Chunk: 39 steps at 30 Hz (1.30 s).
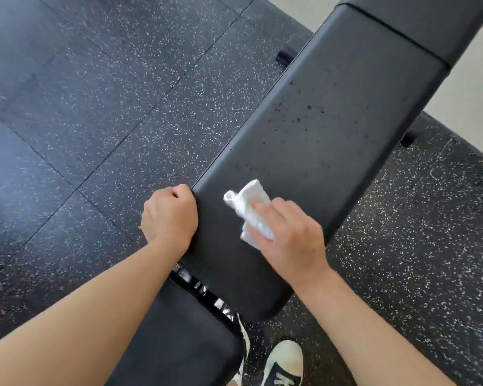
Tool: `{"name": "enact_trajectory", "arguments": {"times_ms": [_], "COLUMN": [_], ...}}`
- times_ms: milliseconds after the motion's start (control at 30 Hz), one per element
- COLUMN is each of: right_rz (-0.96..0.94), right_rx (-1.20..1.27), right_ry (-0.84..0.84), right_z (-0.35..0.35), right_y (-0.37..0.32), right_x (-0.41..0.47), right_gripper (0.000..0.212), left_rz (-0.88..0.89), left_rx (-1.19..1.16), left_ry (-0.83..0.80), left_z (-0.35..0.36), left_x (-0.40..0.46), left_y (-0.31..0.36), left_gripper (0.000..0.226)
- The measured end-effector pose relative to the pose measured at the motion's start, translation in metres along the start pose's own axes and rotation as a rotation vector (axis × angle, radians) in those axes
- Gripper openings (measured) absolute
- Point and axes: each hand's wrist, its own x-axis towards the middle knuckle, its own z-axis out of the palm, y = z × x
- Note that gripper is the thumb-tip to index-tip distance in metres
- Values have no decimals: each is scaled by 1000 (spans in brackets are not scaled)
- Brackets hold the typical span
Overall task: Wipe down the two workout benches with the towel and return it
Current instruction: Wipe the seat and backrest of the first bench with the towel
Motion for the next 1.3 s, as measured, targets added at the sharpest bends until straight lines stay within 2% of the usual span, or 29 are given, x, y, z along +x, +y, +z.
{"name": "enact_trajectory", "arguments": {"times_ms": [67, 133, 200, 300, 400, 467, 600, 667, 800, 933, 1033, 1167, 1300], "right_rz": [201, 293, 188, -113, -216, -187, 161, 218, 116, -30, -142, -277, -98], "right_rx": [-30, -32, -13, 50, 73, 1, -94, -107, -77, 12, 40, -77, -133], "right_ry": [19, 4, -46, -175, -247, -236, -127, -101, -117, -182, -221, -207, -137], "right_z": [-13, -17, -13, 1, 3, -4, -12, -1, 35, 44, 22, -12, 0], "right_y": [25, 22, -7, -57, -62, -44, 5, 6, -36, -73, -44, 19, 36], "right_x": [26, 37, 28, -6, -8, 5, 51, 76, 112, 96, 65, 57, 104], "right_gripper": [32, 37, 36, 35, 34, 33, 38, 39, 36, 30, 32, 35, 36], "left_rz": [-3, -5, -20, -18, -20, -31, -49, -55, -71, -90, -85, -80, -82], "left_rx": [13, 13, 13, -1, -10, -14, -3, -5, -10, 4, 3, 12, 42], "left_ry": [-11, -43, -77, -108, -133, -157, -175, -175, -166, -165, -157, -120, -97], "left_z": [-1, -2, -5, -6, -6, -6, -7, -5, -4, -4, -4, -3, -1], "left_x": [0, -1, 0, 1, 3, 3, 5, 5, 3, 3, 2, 1, 2], "left_y": [1, 2, 3, 1, -1, -1, -1, -1, -2, -1, -1, 0, 0], "left_gripper": [39, 38, 39, 38, 37, 36, 36, 35, 36, 35, 35, 35, 36]}}
